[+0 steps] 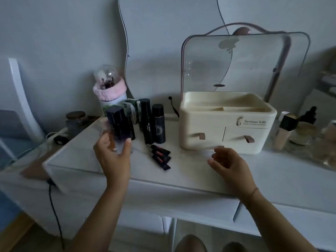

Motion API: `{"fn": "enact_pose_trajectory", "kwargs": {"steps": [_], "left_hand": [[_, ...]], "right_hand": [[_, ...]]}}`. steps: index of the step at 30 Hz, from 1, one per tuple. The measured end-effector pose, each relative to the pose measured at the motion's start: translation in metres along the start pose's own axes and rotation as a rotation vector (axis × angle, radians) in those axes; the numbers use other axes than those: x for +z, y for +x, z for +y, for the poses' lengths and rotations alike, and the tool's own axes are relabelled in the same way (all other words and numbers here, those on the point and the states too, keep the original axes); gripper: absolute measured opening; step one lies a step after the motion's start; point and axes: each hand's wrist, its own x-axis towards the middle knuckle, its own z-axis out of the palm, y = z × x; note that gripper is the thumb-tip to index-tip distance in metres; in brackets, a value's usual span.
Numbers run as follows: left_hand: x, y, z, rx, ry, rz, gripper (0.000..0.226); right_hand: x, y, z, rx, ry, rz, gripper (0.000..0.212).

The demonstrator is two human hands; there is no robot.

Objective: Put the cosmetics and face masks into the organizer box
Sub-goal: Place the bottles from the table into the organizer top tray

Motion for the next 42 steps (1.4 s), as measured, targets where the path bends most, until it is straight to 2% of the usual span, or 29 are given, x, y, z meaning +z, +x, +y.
{"fn": "enact_pose_trajectory", "kwargs": {"steps": [6, 12, 17, 22, 25, 27, 29, 33, 39, 42], "left_hand": [[0.006, 0.007, -0.006, -0.073, 0.029, -0.06, 0.047], [0.008, 0.018, -0.02, -0.084, 0.205, -0.151, 0.033], [0.0, -0.006, -0.004, -0.102, 0.121, -0.162, 0.028], [0.003, -0.041, 0.047, -0.04, -0.049, -0.276, 0.026], [0.019, -0.049, 0.084, 0.0, -0.147, -0.39, 0.033], [0.033, -0.049, 0.108, 0.041, -0.198, -0.44, 0.033], [0.049, -0.048, 0.126, 0.087, -0.238, -0.46, 0.035], [0.08, -0.044, 0.151, 0.161, -0.25, -0.468, 0.033], [0.104, -0.024, 0.156, 0.229, -0.192, -0.605, 0.038], [0.113, -0.012, 0.139, 0.268, -0.076, -0.672, 0.045]], "right_hand": [[0.001, -0.002, -0.003, 0.01, 0.031, 0.015, 0.032], [0.002, -0.002, -0.002, 0.011, 0.045, 0.001, 0.03], [0.002, -0.005, -0.006, 0.005, 0.019, -0.009, 0.029], [0.008, -0.011, -0.037, -0.098, 0.029, -0.093, 0.032], [0.013, -0.005, -0.074, -0.195, 0.11, -0.18, 0.046], [0.012, 0.004, -0.099, -0.228, 0.149, -0.164, 0.052], [0.007, 0.015, -0.119, -0.25, 0.18, -0.104, 0.044], [-0.009, 0.04, -0.139, -0.326, 0.066, 0.015, 0.032], [-0.029, 0.078, -0.144, -0.398, -0.085, 0.024, 0.04], [-0.035, 0.106, -0.14, -0.408, -0.111, 0.006, 0.046]]}}
